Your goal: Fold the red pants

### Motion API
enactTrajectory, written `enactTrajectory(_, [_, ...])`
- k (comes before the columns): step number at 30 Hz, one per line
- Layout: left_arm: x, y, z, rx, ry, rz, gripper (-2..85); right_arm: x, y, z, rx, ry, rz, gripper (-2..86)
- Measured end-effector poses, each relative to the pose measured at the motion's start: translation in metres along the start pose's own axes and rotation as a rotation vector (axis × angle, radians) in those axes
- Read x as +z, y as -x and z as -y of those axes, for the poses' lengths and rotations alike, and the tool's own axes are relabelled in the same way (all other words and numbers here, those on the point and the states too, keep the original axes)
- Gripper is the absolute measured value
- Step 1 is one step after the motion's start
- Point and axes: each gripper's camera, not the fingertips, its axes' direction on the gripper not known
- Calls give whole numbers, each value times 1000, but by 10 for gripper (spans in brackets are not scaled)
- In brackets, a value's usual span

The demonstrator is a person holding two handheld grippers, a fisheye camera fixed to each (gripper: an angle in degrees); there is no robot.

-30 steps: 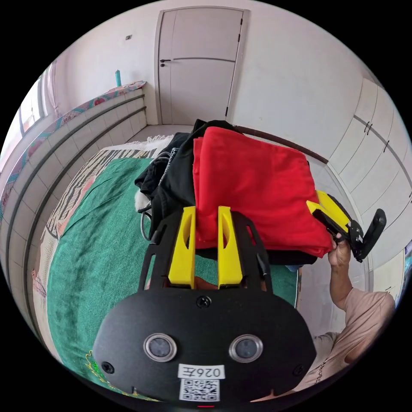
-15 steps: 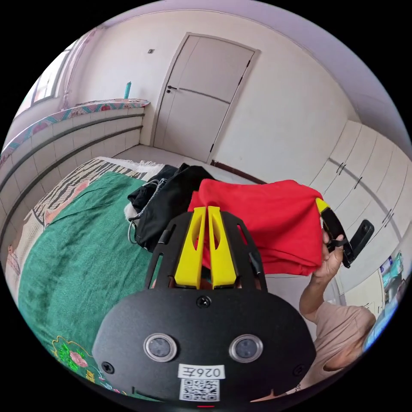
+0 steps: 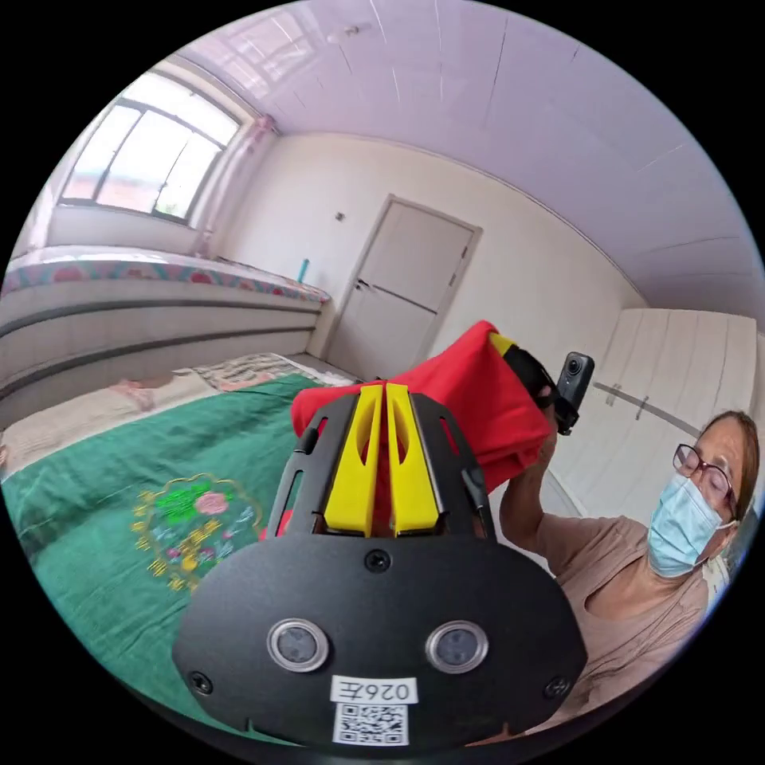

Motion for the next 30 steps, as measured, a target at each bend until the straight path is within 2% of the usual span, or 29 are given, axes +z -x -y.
enactTrajectory(4, [-154, -32, -45, 41, -207, 170, -6, 86, 67, 1, -15, 27, 132, -16])
enactTrajectory(8, [-206, -51, -93, 93, -258, 309, -6, 167, 89, -34, 14, 172, 192, -15])
enactTrajectory(11, [-169, -20, -138, 26, -141, 318, -6, 255, 89, -88, 16, 466, 184, -14])
enactTrajectory(13, [-99, 28, -181, -79, 24, 188, -6, 315, 81, -134, 4, 636, 54, -12])
enactTrajectory(15, [-37, 56, -219, -150, 151, 58, -6, 342, 72, -160, -4, 687, -55, -11])
enactTrajectory(17, [15, 69, -259, -191, 222, -19, -6, 361, 65, -171, -14, 741, -77, -12])
enactTrajectory(20, [82, 72, -303, -283, 363, -152, -6, 379, 64, -167, -28, 706, -92, -12])
enactTrajectory(25, [168, 2, -321, 1, 688, -77, -8, 414, 96, -157, -25, 620, 177, 3])
enactTrajectory(30, [176, -49, -320, 220, 789, -105, -8, 440, 140, -159, -169, 605, 230, 27])
